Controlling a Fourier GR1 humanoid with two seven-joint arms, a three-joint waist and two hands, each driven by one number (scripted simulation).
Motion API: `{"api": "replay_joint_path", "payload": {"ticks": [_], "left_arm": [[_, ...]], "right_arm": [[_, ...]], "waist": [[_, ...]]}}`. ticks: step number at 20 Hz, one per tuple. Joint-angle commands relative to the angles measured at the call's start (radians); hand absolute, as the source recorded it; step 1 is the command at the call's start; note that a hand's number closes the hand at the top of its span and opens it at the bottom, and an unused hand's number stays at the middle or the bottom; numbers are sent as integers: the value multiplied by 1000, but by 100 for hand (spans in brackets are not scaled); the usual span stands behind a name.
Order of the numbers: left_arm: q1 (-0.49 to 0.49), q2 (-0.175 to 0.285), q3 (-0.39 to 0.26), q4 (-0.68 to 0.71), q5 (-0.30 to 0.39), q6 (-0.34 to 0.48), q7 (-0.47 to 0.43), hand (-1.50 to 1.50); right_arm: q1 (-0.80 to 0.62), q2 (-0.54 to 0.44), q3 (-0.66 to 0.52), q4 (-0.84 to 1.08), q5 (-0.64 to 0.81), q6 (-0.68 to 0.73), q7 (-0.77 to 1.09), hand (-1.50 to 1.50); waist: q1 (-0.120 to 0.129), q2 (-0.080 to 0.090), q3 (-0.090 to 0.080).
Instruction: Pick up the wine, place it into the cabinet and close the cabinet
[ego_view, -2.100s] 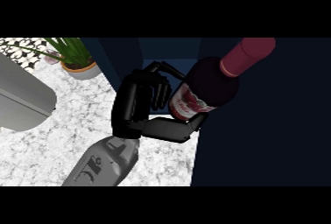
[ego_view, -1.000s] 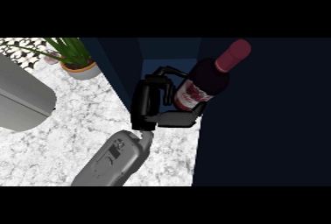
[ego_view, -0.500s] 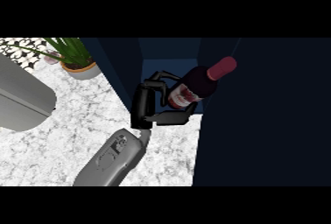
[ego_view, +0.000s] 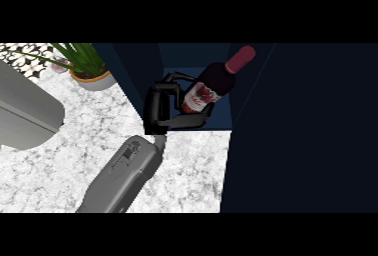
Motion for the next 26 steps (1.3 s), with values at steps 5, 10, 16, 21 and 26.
{"api": "replay_joint_path", "payload": {"ticks": [5, 10, 16, 21, 26], "left_arm": [[-112, -3, 44, 119, 51, -19, 3, 150], [-174, 19, 150, 235, 52, -128, 16, 150], [-227, -4, 108, 332, 69, -76, -6, 150], [-331, -3, 161, 499, 112, -79, -112, 150], [-359, -4, 213, 613, 67, -90, -250, 150]], "right_arm": [[51, 13, 38, -150, -27, -10, 51, -150], [95, 22, 30, -148, -73, 8, 18, -150], [103, 10, -47, -47, -114, 53, -85, -150], [14, 18, 2, -71, -73, 15, 30, -150], [90, 62, 79, -79, -11, 17, -32, -150]], "waist": [[-8, 0, 0], [-10, 1, 0], [-6, 1, 1], [-20, 5, 0], [-25, 8, 0]]}}
